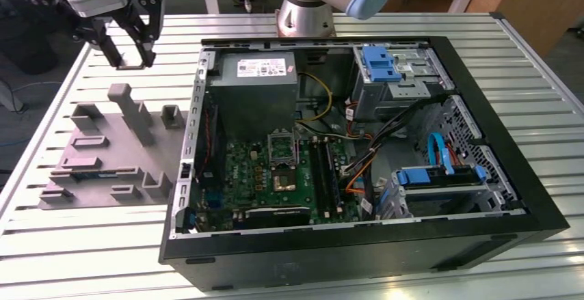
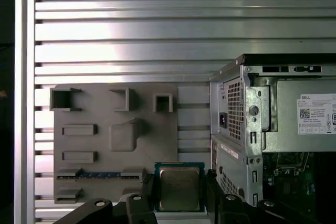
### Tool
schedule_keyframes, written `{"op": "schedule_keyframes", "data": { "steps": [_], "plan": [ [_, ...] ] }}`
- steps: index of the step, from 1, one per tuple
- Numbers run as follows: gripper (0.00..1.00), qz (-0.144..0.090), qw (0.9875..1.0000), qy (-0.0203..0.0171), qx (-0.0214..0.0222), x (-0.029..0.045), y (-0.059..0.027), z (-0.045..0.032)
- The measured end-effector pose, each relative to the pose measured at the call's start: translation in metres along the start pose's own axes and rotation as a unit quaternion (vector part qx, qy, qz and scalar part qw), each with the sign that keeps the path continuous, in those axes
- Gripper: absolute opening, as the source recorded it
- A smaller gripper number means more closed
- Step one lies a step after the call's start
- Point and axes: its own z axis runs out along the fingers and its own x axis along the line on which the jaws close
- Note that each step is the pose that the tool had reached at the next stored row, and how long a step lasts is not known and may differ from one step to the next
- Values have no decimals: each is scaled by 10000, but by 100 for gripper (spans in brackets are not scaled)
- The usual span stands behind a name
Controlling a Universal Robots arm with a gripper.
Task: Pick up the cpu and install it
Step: 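Pick up the cpu and move it towards the insertion slot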
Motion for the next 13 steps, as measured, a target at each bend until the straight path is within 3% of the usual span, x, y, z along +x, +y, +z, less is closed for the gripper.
{"op": "schedule_keyframes", "data": {
  "steps": [13],
  "plan": [
    [47, 0, 10000, 0, 0, -40, 1, 0]
  ]
}}
